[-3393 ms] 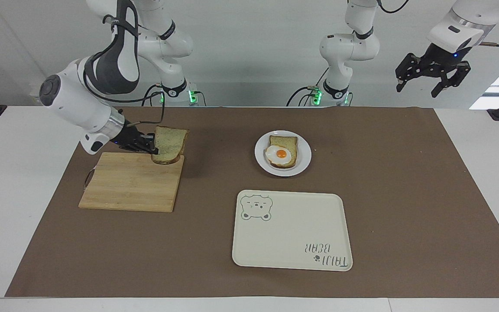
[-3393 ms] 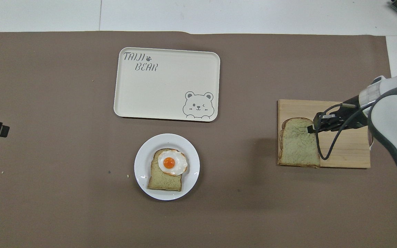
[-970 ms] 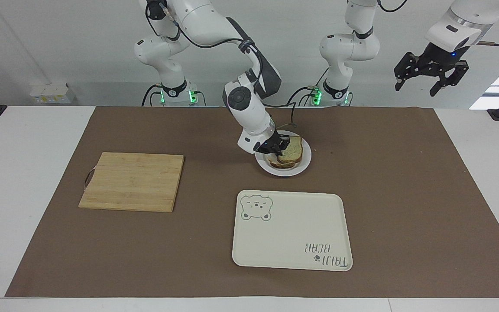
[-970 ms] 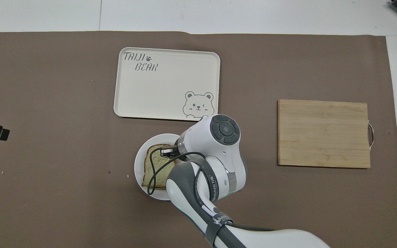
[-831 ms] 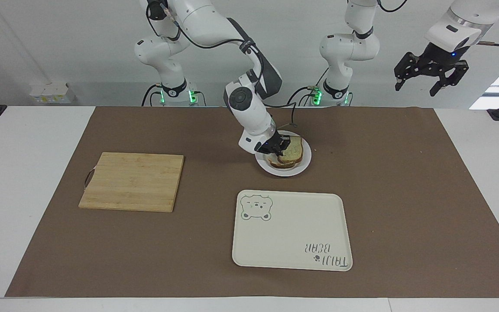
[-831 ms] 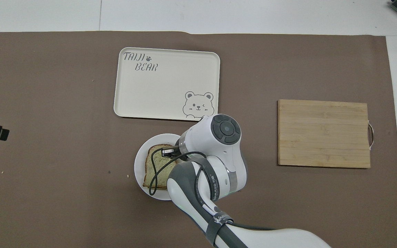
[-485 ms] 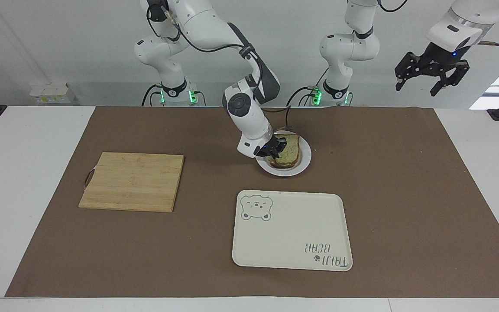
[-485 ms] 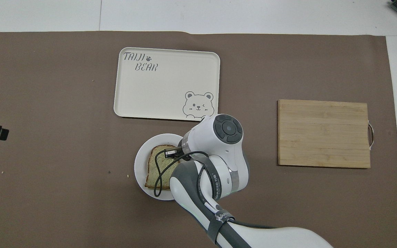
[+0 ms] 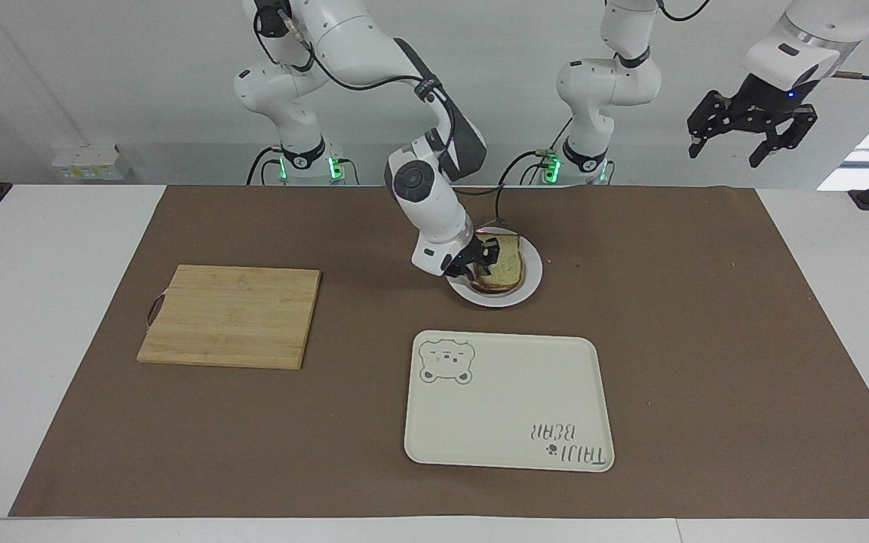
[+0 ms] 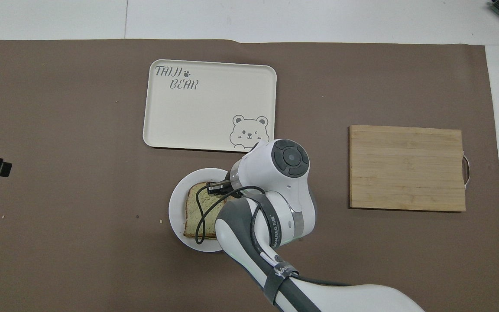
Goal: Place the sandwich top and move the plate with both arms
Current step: 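Lower the bread onto the egg toast and open the right gripper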
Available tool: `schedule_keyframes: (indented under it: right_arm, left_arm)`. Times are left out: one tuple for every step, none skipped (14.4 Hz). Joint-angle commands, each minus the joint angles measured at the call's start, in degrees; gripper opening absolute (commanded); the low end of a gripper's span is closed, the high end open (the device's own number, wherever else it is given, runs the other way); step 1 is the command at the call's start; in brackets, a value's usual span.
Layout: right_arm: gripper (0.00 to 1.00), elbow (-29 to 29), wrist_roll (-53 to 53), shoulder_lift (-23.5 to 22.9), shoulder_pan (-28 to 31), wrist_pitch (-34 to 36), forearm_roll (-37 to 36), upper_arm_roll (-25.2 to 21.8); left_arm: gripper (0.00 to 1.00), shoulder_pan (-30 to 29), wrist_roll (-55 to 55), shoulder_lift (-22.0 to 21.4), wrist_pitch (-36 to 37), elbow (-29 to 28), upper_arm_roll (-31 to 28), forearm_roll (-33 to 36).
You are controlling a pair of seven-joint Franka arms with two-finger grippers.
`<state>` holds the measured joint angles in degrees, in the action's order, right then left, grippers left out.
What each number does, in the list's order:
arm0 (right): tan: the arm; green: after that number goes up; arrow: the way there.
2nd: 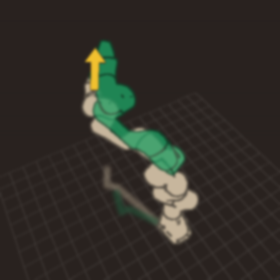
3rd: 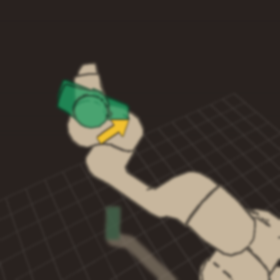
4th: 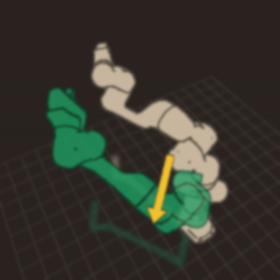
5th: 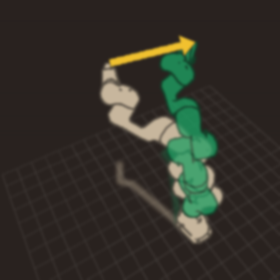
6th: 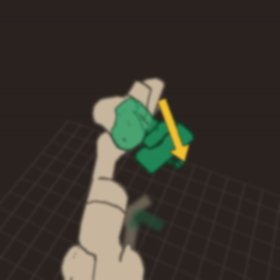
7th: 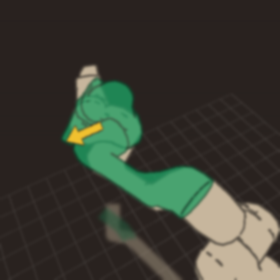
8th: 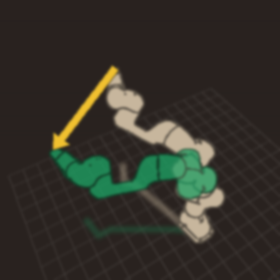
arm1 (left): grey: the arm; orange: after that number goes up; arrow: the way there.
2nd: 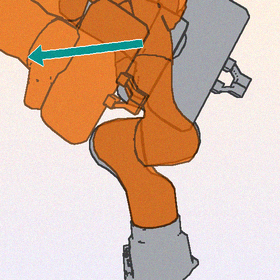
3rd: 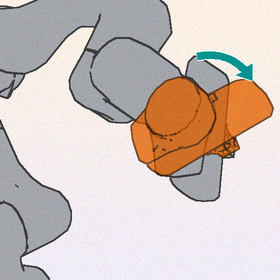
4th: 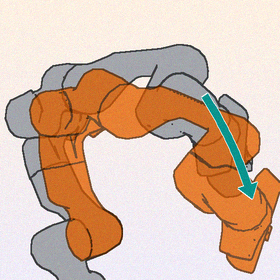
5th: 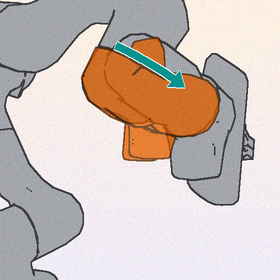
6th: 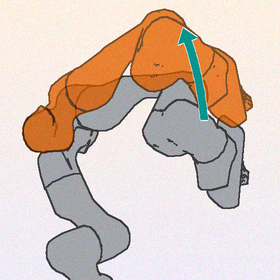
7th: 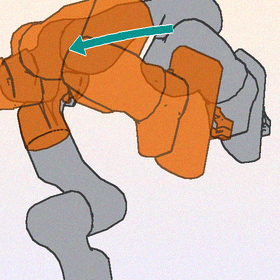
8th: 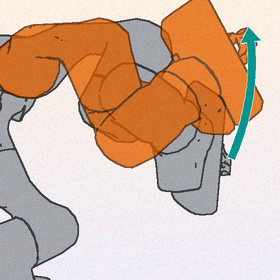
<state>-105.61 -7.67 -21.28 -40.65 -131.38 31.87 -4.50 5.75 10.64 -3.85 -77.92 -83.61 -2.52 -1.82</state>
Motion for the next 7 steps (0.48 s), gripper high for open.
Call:
schedule_keyframes:
  right_arm:
    - [1.0,0.23,0.82,2.64,1.62,1.13,-3.03,-0.16]
    - [1.0,0.14,0.64,3.78,2.24,1.21,-4.35,-0.16]
    - [1.0,0.06,0.64,5.18,3.55,1.48,-6.01,-0.16]
    - [1.0,0.06,0.64,6.33,4.69,2.52,-8.03,-0.16]
    - [1.0,0.14,0.55,7.56,5.66,3.66,-10.49,-0.16]
    - [1.0,0.14,0.55,8.79,6.8,4.63,-13.21,-0.16]
    - [1.0,0.14,0.55,10.1,7.86,5.43,-15.41,-0.07]
  left_arm:
    - [1.0,0.49,-0.09,-1.51,-0.3,-1.9,-0.2,-0.73]
    - [1.0,0.49,0.17,-1.51,-0.39,-1.99,-0.2,-0.82]
    - [1.0,0.58,0.0,-1.51,-0.31,-2.08,-0.12,-1.43]
    - [1.0,0.67,0.09,-1.95,-0.3,-2.69,-0.12,-2.13]
    - [1.0,0.75,0.0,-2.73,-0.39,-4.17,-0.12,-3.18]
    - [1.0,0.76,0.09,-3.61,-0.39,-5.15,-0.12,-3.98]
    - [1.0,0.76,0.43,-4.06,-0.39,-6.11,-0.12,-4.07]
